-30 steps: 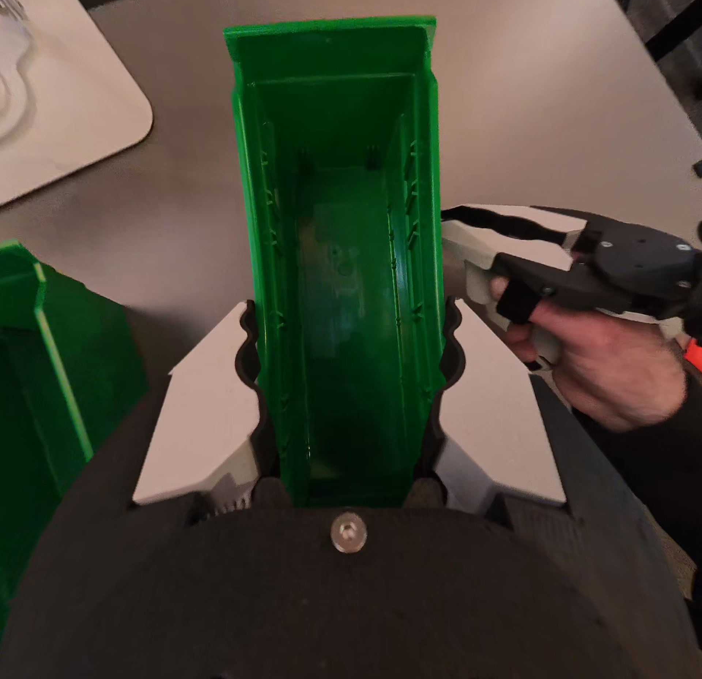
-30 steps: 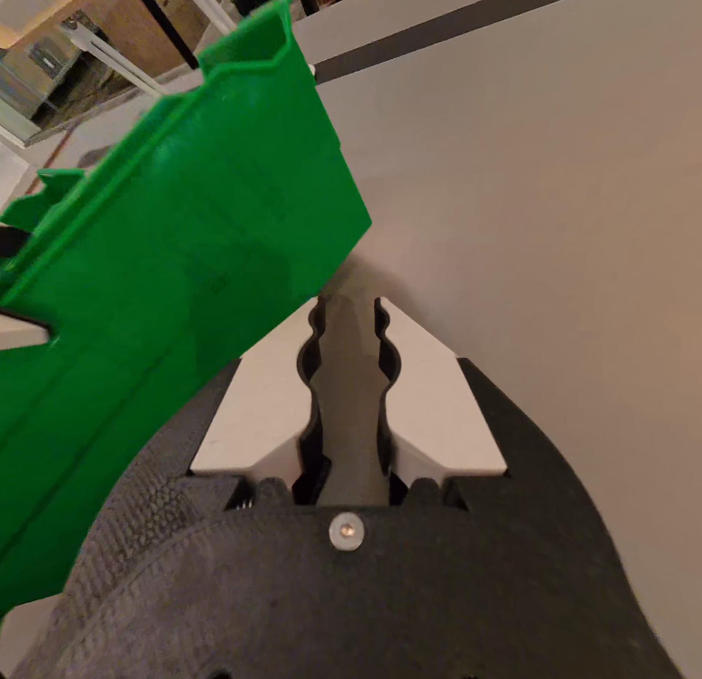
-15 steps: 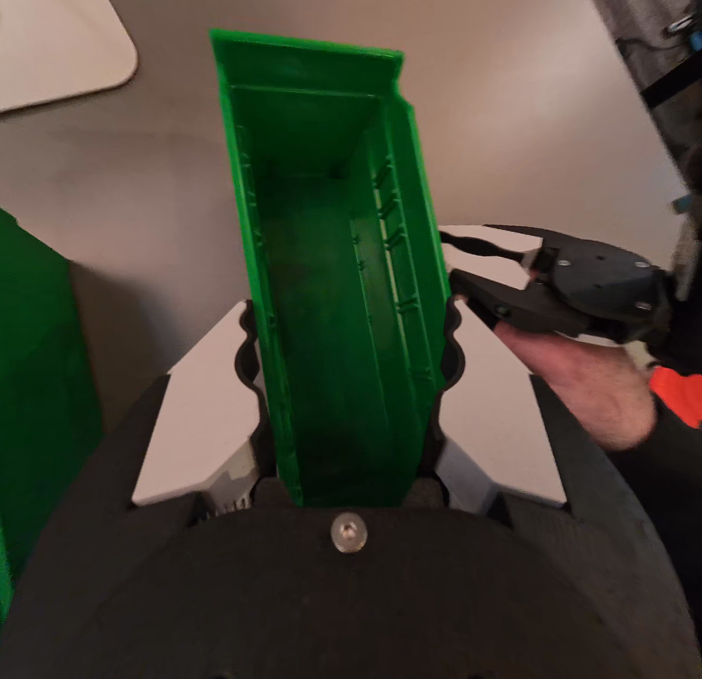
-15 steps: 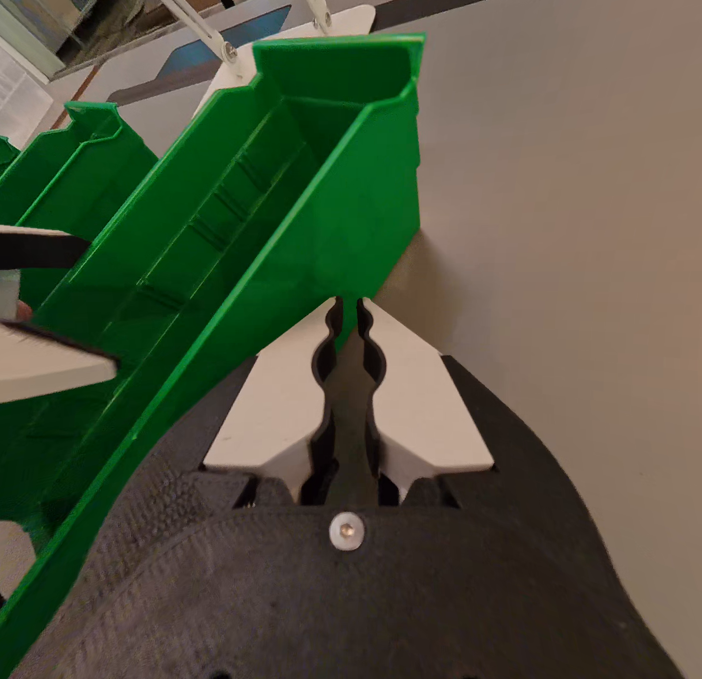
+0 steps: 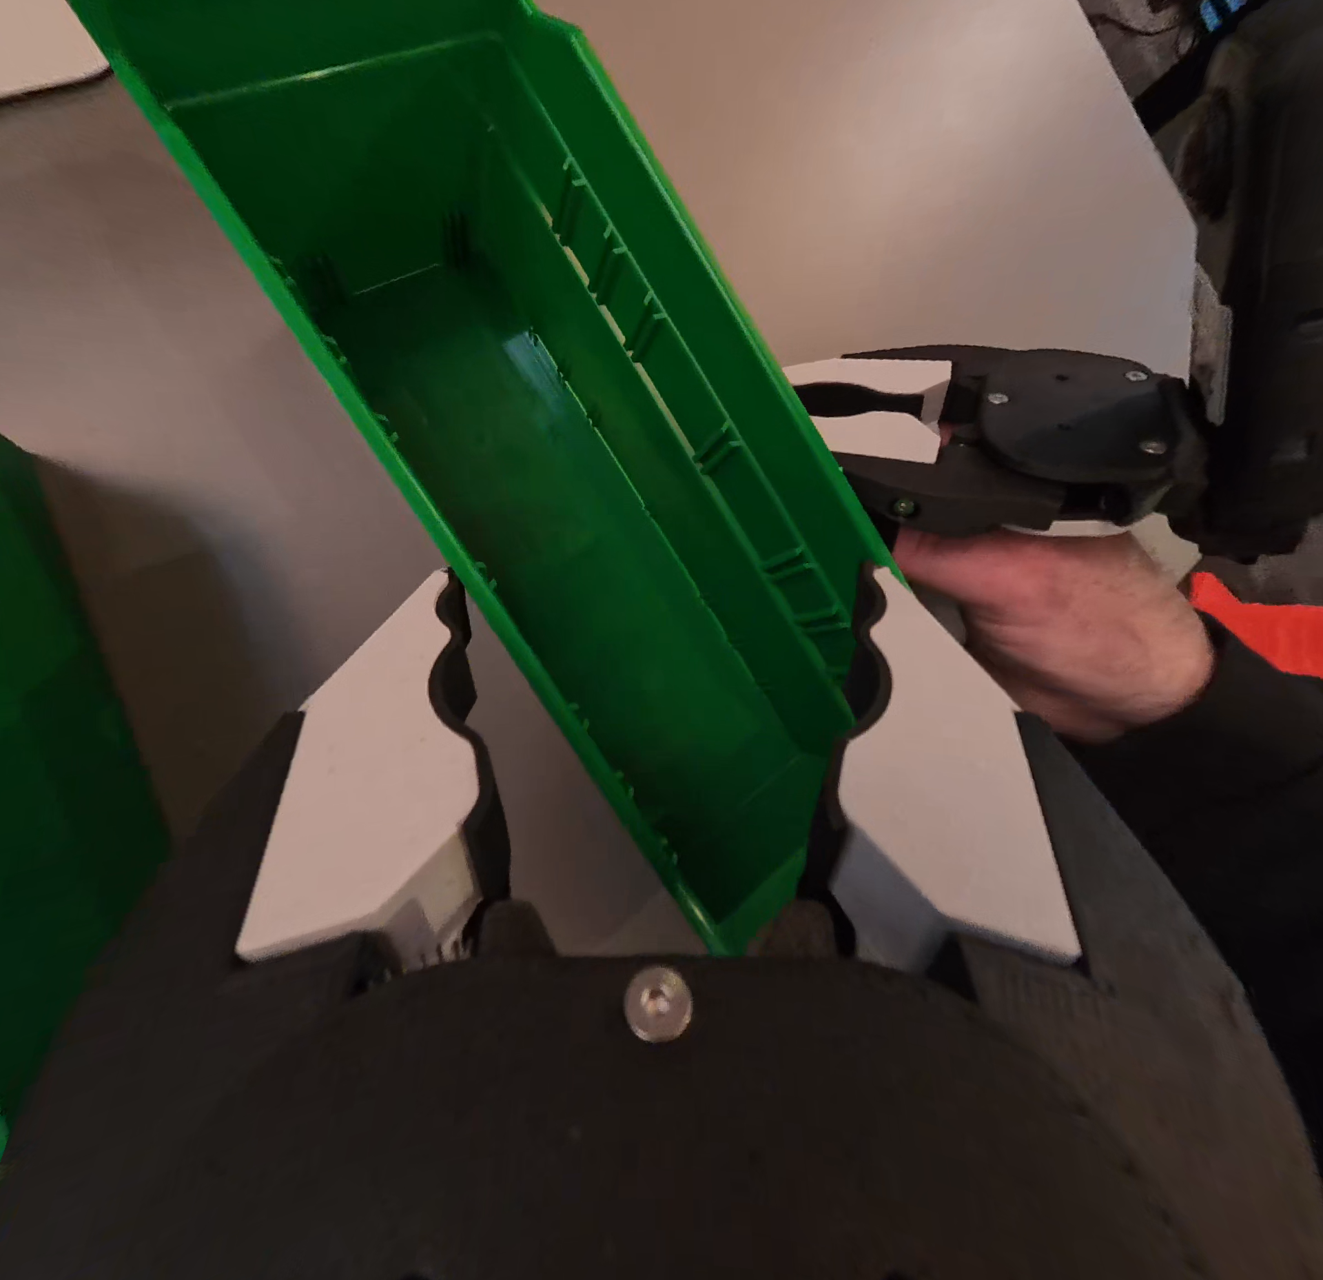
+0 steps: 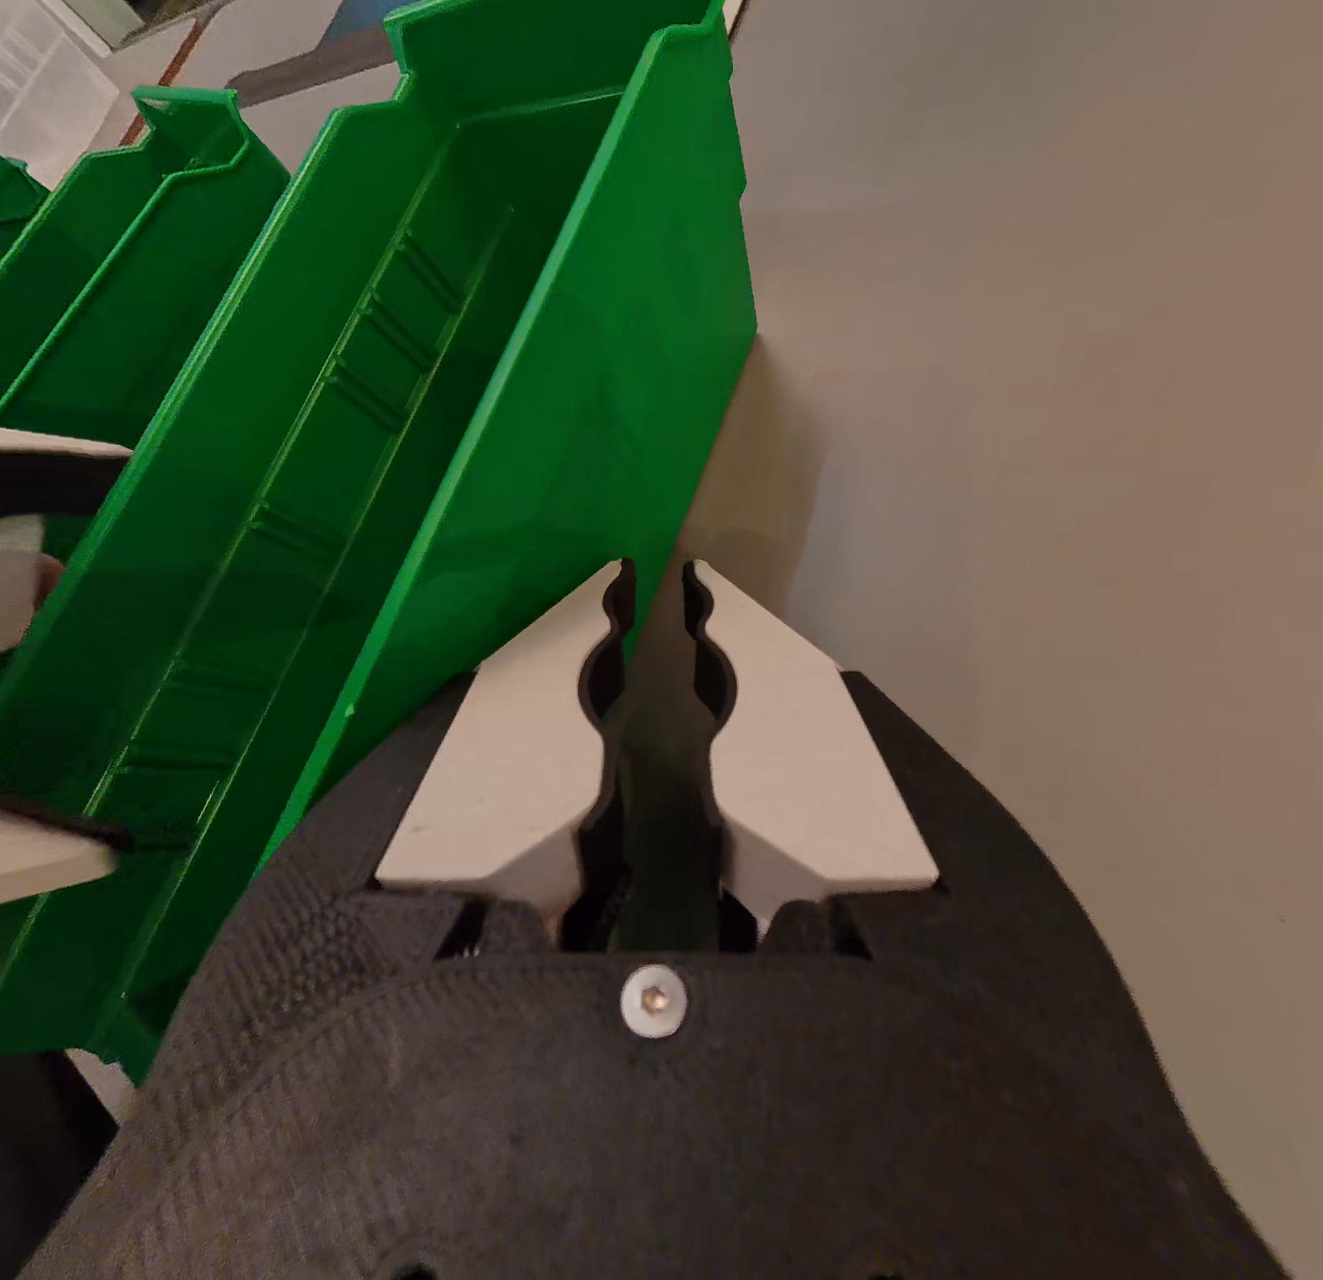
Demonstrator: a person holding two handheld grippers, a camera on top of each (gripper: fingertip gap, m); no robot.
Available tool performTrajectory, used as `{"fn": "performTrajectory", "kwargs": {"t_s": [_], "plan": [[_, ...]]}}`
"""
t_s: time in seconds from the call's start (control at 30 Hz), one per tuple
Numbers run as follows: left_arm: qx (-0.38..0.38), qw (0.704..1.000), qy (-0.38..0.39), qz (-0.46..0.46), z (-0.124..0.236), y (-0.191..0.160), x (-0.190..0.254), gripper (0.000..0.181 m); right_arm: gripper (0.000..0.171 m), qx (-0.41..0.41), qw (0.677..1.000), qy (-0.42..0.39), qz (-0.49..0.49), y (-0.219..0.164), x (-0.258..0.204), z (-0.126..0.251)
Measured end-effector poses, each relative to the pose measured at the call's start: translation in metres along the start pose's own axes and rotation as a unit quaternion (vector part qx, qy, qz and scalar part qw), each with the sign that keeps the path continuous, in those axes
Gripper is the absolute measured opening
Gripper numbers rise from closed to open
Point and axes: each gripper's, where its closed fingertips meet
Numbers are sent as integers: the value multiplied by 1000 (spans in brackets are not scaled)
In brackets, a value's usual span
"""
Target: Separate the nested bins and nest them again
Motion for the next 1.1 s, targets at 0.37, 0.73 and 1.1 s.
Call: {"fn": "performTrajectory", "kwargs": {"t_s": [0.37,0.73,1.1], "plan": [[34,966,241,-82,188,17,-159,116,15,-9,1000,2,-7,-4,9,-1],[-126,961,246,27,220,-82,-289,114,13,-17,1000,2,5,-8,6,-3],[-170,961,213,52,212,-98,-299,141,12,-18,1000,3,14,-8,6,-4]]}}
Point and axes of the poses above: each gripper's, where its closed fingertips meet, z back along the fingers, y out of its top, x = y × z across the jaws, and after that the axes turned 1 degree about -z, right-handed
